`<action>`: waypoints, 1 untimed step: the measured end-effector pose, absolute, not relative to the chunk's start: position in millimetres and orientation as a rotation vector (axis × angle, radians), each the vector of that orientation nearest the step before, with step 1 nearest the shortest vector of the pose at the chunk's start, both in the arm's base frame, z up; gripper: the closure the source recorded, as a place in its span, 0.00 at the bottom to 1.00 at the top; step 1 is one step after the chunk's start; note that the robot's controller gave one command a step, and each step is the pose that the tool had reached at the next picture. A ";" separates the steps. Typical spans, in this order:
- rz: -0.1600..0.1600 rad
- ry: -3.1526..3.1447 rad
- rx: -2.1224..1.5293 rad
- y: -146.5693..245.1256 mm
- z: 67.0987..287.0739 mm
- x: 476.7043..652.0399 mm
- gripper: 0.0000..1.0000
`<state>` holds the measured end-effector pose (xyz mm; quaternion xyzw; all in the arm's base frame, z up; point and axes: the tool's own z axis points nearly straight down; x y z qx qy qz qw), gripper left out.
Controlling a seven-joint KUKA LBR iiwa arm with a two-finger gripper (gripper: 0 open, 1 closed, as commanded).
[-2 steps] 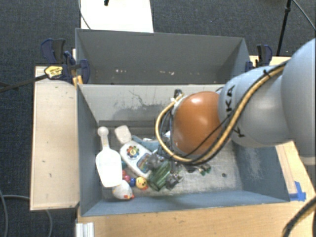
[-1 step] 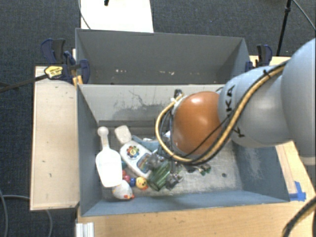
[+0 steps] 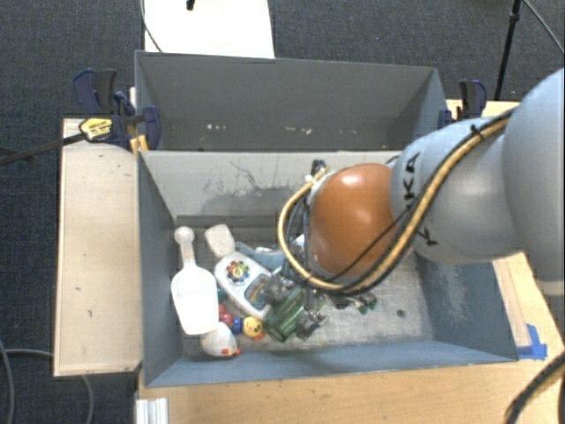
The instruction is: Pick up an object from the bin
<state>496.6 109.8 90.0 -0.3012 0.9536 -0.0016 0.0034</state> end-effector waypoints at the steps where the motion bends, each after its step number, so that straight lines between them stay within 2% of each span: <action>1: -0.004 2.990 -0.943 109.8 92.7 496.0 1.00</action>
Offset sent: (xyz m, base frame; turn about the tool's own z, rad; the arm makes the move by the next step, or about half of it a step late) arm 0.0001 0.0001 0.0008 0.0000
